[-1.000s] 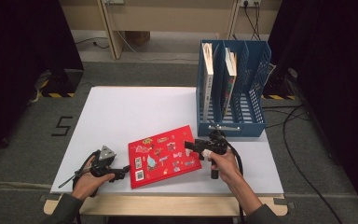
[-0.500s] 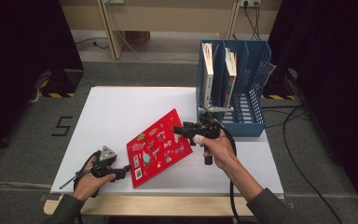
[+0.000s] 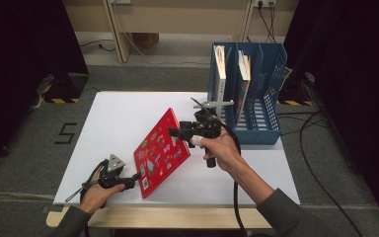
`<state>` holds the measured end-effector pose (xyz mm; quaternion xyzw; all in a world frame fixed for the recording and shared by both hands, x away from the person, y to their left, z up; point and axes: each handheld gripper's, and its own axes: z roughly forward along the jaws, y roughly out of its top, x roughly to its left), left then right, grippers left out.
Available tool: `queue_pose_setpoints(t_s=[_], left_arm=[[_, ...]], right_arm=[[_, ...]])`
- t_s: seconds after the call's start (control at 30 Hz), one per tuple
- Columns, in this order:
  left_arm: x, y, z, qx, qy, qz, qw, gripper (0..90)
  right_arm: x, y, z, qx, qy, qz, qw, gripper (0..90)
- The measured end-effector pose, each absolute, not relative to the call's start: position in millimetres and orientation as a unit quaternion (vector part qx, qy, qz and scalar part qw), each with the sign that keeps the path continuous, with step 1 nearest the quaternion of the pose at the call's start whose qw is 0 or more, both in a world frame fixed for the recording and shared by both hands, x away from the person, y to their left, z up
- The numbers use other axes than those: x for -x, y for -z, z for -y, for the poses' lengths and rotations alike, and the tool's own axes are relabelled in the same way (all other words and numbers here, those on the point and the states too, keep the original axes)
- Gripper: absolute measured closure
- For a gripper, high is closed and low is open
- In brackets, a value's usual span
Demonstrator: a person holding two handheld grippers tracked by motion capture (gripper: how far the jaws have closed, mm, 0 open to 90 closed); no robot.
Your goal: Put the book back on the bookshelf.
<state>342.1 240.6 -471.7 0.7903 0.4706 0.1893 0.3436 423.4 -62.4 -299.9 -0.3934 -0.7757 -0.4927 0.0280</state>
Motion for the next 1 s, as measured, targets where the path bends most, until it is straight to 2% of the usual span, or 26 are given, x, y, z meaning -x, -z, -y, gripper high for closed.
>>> queue_pose_setpoints(t_s=[0.17,0.47,0.63,1.0], left_arm=[[-342,472,-236,-0.785,-0.185,-0.475,0.352,29.4],[-344,473,-239,-0.779,-0.172,-0.483,0.362,28.9],[-345,475,-242,-0.774,-0.166,-0.491,0.364,23.3],[-348,477,-242,-0.769,-0.153,-0.496,0.372,22.5]], right_arm=[[-422,288,53,0.380,0.488,0.785,0.025,43.8],[-421,276,36,0.369,0.491,0.788,0.036,43.7],[-423,273,31,0.364,0.493,0.789,0.051,43.9],[-429,269,28,0.371,0.482,0.792,0.053,45.2]])
